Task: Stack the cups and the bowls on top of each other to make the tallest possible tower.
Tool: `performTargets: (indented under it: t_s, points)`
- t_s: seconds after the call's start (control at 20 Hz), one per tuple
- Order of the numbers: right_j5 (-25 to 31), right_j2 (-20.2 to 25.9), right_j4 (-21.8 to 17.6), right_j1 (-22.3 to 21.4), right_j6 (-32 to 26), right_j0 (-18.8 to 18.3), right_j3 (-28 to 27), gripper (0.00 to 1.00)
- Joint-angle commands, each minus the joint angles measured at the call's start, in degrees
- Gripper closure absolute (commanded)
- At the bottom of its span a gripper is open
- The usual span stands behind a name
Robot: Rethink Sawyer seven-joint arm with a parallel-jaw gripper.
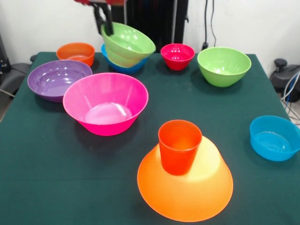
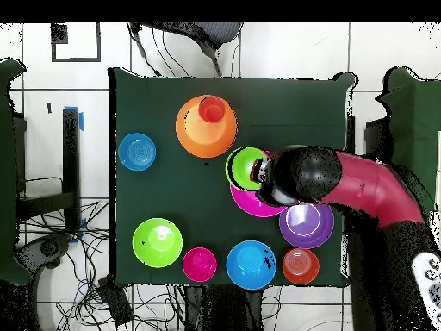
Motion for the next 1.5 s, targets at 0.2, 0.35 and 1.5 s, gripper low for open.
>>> performTargets:
  t_s: [0.2,0.35,1.5]
  points:
    - [0.07,13.7,4.28,-0.44,-16.34,-6.77,-4.59,1.0]
    - [-0.92,16.43,5.23,1.27,-15.88,-8.53,-6.88,1.0]
    - [-3.21,22.84,2.79,11.14,-8.05,-10.82,-11.73,1.0]
